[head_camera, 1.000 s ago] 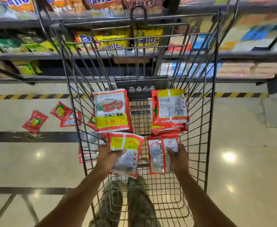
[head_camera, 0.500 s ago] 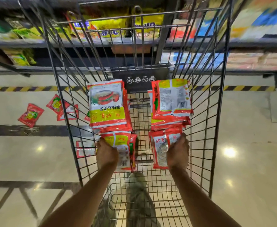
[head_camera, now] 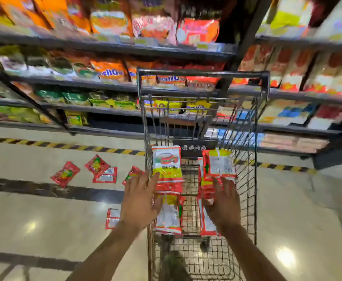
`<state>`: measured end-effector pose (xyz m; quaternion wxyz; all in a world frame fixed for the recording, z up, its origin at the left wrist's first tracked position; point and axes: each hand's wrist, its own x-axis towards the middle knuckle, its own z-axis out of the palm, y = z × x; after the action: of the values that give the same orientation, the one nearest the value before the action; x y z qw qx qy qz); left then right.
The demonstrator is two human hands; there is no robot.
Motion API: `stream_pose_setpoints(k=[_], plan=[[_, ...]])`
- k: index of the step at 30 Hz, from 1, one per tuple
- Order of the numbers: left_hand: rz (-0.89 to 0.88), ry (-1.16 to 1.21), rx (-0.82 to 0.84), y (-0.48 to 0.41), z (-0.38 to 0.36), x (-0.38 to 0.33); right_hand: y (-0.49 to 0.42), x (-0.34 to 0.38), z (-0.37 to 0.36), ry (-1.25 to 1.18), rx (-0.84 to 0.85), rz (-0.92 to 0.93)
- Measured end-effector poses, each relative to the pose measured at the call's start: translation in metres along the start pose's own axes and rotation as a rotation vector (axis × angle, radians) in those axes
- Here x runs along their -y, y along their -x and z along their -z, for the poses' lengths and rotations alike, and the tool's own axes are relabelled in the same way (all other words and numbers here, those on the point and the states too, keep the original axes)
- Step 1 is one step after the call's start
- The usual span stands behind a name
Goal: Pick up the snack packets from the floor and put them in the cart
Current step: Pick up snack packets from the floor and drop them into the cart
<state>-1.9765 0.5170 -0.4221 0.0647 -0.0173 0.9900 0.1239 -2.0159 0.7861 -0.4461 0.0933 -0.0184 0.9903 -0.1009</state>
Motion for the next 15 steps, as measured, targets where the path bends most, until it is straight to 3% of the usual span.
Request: stream_pose_setpoints(k=[6,15], plan=[[0.124,-0.136,-0.071,0.051,0.109,0.098,0.025,0.127,0.08,0.121,-0.135,0.247],[0.267,-0.217,-0.133,0.197,0.248,0.264,0.128,0.35,0.132,0.203,-0.223,0.416]])
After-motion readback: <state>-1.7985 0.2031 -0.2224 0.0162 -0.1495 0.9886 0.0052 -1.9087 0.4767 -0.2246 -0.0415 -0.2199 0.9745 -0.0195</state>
